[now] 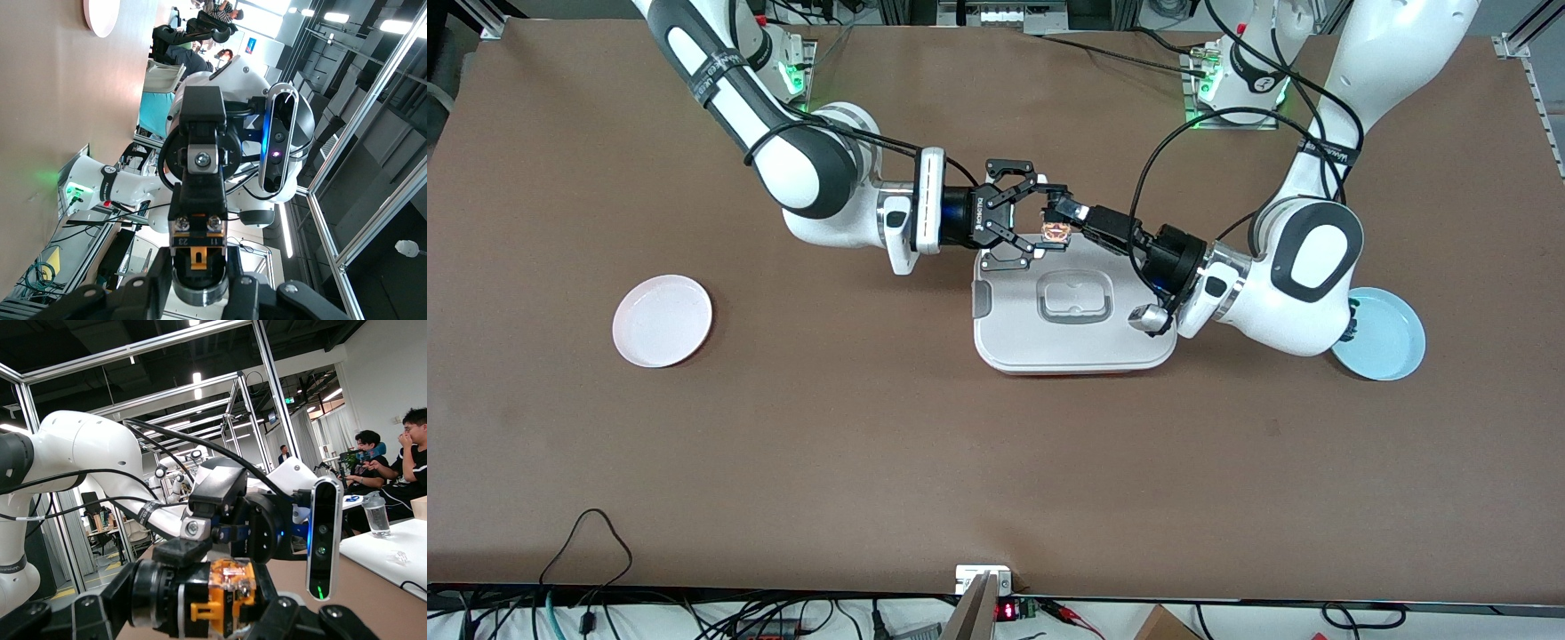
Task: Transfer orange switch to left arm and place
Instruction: 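Open the right gripper and withdraw it while the left gripper holds the switch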
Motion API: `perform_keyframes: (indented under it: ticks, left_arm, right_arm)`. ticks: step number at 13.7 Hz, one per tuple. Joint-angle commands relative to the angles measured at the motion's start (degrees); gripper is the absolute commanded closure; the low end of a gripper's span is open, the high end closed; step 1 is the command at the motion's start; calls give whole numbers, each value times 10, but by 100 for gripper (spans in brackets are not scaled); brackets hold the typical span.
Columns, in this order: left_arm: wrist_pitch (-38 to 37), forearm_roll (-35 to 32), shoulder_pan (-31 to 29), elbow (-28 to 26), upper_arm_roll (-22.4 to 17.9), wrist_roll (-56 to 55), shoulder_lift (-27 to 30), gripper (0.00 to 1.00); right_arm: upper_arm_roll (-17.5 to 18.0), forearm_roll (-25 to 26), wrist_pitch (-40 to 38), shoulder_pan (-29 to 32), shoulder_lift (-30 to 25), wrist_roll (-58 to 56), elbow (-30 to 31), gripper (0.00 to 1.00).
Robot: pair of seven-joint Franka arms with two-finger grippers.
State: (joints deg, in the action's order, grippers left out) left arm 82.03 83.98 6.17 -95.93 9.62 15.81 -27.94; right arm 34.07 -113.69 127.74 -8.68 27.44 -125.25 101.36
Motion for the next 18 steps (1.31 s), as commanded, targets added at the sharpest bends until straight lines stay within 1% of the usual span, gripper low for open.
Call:
perform_keyframes:
  ticks: [1,4,5,6,8,10,11,12,16,17,18]
  left_arm:
    - [6,5,-5,-10,0,11,11,91]
    - [6,5,-5,-9,0,11,11,91]
    - [6,5,-5,-9,0,11,11,93]
    - [6,5,-5,-9,0,11,11,98]
    - [6,5,-5,-9,0,11,11,98]
    - [6,5,-5,-9,0,11,11,98]
    - [6,5,-5,-9,0,11,11,98]
    - [6,5,-5,-9,0,11,11,98]
    - [5,3,-5,-7,-1,10,12,98]
    - [3,-12,-5,0,-1,10,11,98]
    - [1,-41,-4,14,0,10,11,98]
  right_arm:
    - [4,-12,4,-1,2,-15,-7,99]
    - [4,-12,4,-1,2,-15,-7,99]
    - [4,-6,5,0,1,-17,-7,76]
    - [2,-5,4,2,-2,-26,-6,1]
    - [1,5,2,23,-7,-37,-12,0]
    - [4,47,-2,48,-12,-31,-17,0]
    - [3,64,-14,57,-17,-14,-17,0]
    - [2,84,-44,76,-23,3,-17,0]
    - [1,257,-222,189,-24,93,-17,0]
    - [1,292,-266,222,-24,103,-18,0]
    - [1,324,-308,254,-23,110,-18,0]
